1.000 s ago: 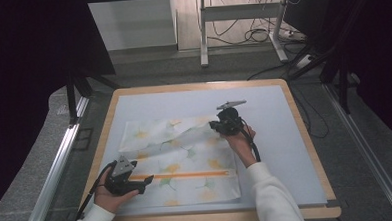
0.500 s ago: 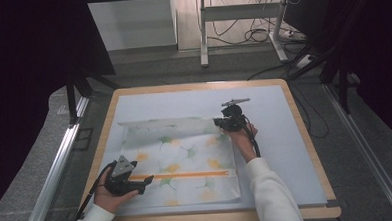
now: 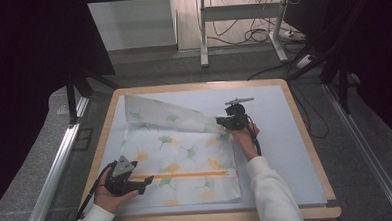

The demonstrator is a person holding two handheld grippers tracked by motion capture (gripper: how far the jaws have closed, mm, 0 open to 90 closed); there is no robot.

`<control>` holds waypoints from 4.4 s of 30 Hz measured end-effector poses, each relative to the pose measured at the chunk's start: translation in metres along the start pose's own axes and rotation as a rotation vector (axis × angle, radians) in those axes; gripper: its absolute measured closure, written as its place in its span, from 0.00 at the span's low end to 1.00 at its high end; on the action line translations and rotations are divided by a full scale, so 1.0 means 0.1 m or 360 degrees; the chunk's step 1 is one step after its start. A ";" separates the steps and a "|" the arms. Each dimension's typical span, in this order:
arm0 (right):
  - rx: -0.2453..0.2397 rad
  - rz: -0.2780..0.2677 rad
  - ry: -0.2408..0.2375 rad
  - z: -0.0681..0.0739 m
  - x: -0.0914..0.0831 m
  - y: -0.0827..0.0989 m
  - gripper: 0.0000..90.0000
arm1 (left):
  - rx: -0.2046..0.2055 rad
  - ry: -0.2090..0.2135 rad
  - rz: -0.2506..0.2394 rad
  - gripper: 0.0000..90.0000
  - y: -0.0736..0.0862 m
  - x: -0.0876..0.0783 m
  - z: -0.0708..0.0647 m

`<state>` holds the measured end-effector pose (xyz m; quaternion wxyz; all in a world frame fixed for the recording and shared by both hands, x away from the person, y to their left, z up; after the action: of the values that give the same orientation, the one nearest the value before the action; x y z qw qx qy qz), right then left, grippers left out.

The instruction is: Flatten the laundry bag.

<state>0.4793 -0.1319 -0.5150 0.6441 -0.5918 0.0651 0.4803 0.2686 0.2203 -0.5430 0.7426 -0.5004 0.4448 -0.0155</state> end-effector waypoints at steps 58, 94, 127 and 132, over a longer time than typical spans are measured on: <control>-0.0078 -0.0236 0.0064 -0.04 -0.19 -0.49 0.78 | -0.0001 0.0027 -0.0019 0.20 0.00 -0.01 0.01; -0.0048 0.0086 0.0101 -0.11 0.56 -0.47 0.99 | -0.0037 0.0055 -0.0070 0.20 -0.03 -0.02 0.04; -0.0377 0.0116 -0.0248 0.49 -0.88 0.82 0.99 | -0.0012 0.0063 -0.0042 0.21 -0.03 0.00 0.01; -0.0372 0.0099 -0.0256 0.52 -1.01 0.97 0.99 | -0.0010 0.0059 -0.0046 0.21 -0.03 0.00 0.01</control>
<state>0.3325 -0.1594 -0.5018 0.5588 -0.6201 -0.0247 0.5501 0.2706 0.2197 -0.5406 0.7323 -0.5088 0.4513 -0.0342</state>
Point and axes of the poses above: each handheld gripper's, and its own axes: x roughly forward along the jaws, y roughly out of its underside, z roughly to its left, the point moved 2 cm from there along x, roughly forward along the jaws, and after that the axes turned 8 degrees about x, right-handed, at the moved point
